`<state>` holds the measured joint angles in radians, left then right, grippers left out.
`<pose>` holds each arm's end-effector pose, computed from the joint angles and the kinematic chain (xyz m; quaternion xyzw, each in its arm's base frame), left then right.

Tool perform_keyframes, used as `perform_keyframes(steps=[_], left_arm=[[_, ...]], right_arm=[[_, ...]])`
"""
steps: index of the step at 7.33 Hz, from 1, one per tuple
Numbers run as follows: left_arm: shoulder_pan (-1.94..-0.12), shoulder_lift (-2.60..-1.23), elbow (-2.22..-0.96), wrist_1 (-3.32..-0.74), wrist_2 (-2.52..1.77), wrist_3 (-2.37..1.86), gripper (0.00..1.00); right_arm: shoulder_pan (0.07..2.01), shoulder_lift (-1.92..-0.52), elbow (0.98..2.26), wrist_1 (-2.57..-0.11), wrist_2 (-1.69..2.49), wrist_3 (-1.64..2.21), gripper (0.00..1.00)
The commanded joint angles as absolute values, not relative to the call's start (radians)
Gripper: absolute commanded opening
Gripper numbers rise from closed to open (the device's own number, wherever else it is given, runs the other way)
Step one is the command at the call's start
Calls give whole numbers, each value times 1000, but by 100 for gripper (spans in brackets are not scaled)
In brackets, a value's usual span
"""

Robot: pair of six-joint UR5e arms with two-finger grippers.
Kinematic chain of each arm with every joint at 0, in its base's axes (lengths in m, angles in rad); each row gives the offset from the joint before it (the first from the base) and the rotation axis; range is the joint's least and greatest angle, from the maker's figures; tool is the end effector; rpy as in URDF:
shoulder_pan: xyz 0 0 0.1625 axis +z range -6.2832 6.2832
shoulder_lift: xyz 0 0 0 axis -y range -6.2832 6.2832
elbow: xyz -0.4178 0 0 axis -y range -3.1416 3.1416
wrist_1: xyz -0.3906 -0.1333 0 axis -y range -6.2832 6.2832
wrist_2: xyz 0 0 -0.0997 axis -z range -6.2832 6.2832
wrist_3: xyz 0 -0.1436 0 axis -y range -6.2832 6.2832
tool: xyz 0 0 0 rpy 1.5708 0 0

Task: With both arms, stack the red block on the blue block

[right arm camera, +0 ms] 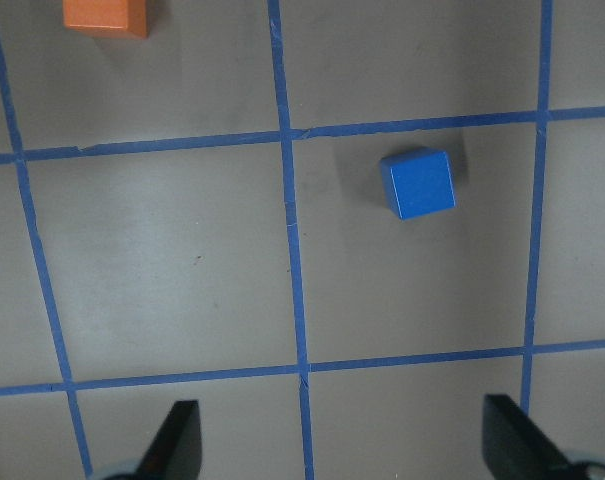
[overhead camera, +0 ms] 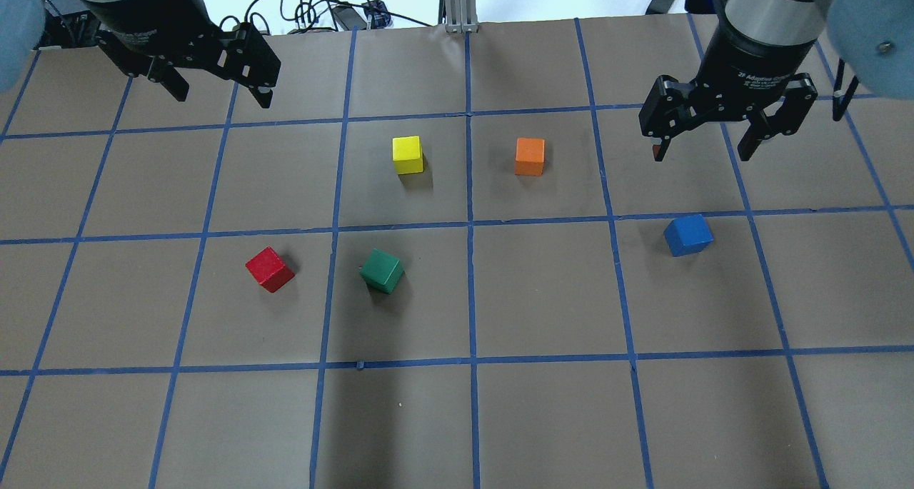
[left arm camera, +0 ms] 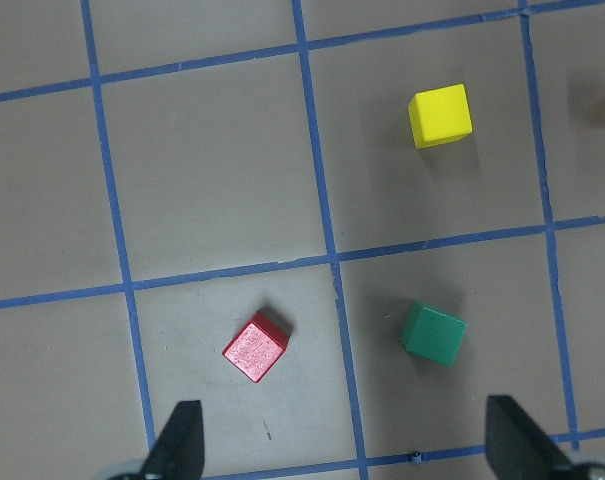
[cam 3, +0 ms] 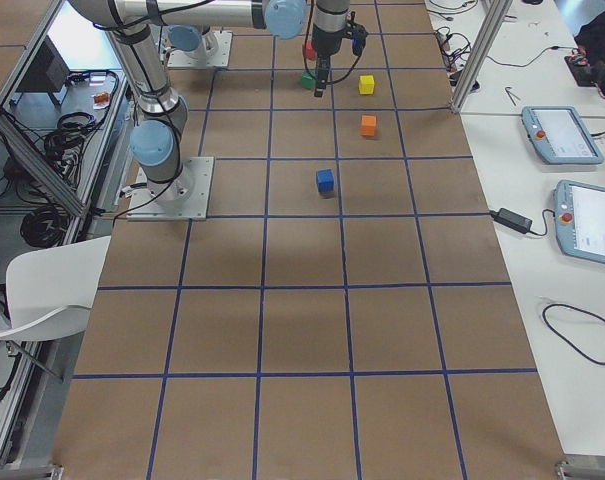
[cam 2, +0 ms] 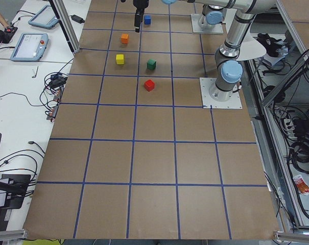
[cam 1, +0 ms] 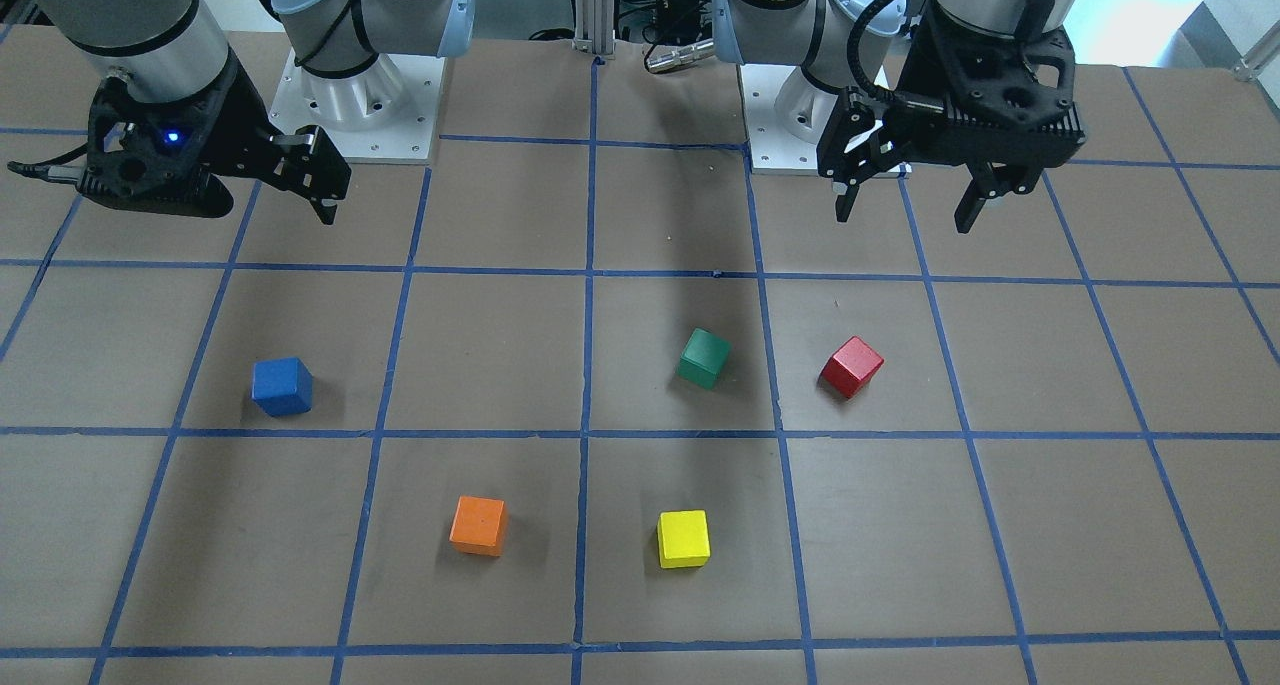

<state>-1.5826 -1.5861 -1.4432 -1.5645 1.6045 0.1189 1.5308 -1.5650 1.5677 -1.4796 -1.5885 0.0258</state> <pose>-0.1345 -0.5090 0.4933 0.0642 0.9960 -0.0583 0.0200 0.1115 -0.4837 0.4269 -0.0324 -0.9983 -0.0470 0.0085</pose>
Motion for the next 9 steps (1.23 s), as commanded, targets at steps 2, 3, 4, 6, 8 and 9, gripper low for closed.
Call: perform_keyframes(steps=[2,3,4,6,8,9], left_arm=[[-1583,-1592,-1439,-1565,1606,120,100],[-1582,-1591,-1442,-1566,1606,120,100],[-1583,-1588,-1443,-1568,1606,120,100],[-1586,-1588,-1445,-1566,1623,120,100],[-1586,-1574,-1456,-1572,1614,121,100],[-1576,-1577,-1453,-1581,1611,120,100]], right_arm=[[1531,-1565,1569,-1477,-1592,26,100],[1531,-1566,1569,-1477,-1592,26,100],[1531,-1565,1569,-1476,-1594,26,100],[1531,-1566,1569,-1476,-1594,26,100],[1529,-1566,1569,-1476,-1594,26,100],[1529,-1566,1578,-1476,-1594,28,100]])
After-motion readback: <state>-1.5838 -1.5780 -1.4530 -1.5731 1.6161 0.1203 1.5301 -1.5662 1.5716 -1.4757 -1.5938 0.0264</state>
